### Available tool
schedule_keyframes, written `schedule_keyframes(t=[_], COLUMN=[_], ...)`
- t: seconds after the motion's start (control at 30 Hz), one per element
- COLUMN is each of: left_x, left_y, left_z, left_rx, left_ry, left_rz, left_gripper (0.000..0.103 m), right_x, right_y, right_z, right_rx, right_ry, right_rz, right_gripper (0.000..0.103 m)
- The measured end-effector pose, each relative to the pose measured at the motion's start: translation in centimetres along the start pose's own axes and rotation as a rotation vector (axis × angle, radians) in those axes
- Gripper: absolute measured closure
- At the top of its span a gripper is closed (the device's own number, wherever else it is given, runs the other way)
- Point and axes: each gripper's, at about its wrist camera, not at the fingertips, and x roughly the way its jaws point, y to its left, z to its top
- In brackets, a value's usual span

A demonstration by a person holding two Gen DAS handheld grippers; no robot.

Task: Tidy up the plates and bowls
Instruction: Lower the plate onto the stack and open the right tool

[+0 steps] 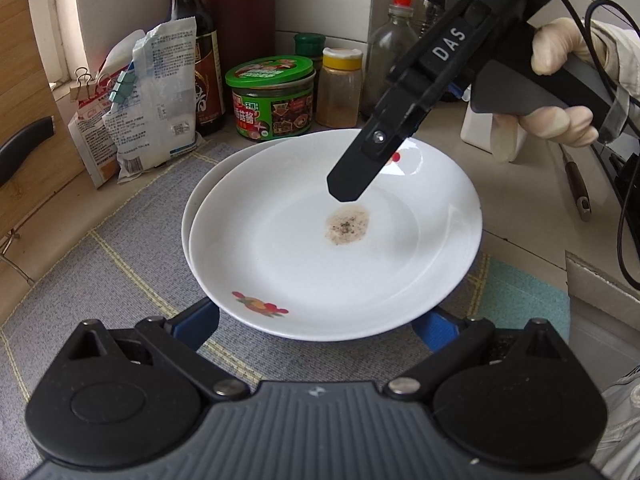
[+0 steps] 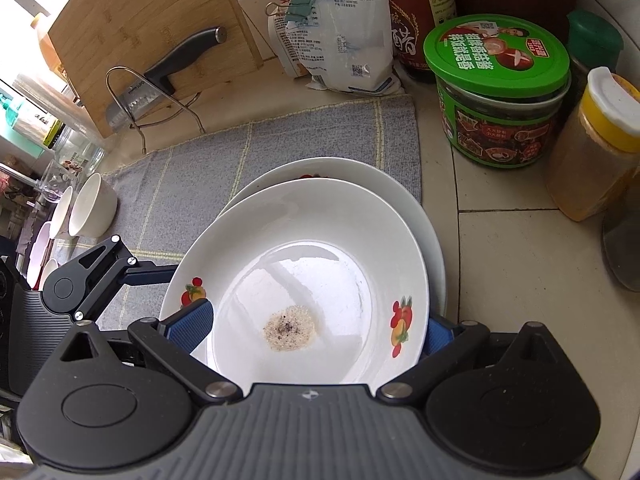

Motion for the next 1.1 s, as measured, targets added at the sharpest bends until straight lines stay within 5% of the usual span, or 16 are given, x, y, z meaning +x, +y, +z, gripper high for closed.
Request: schedule_keyframes(t=[1.1], left_x=[-0.4], left_y=[-0.5], left_z=[-0.1], left_rx=[0.057], left_ry=[-0.039], left_rz=[0.019], left_gripper=[0.001], right_x=[0.0], right_y=[3.6], right_z=[-2.2], right_rx=[-0.045], right_ry=[0.031], right_rz=[-0.238], right_gripper=[0.000])
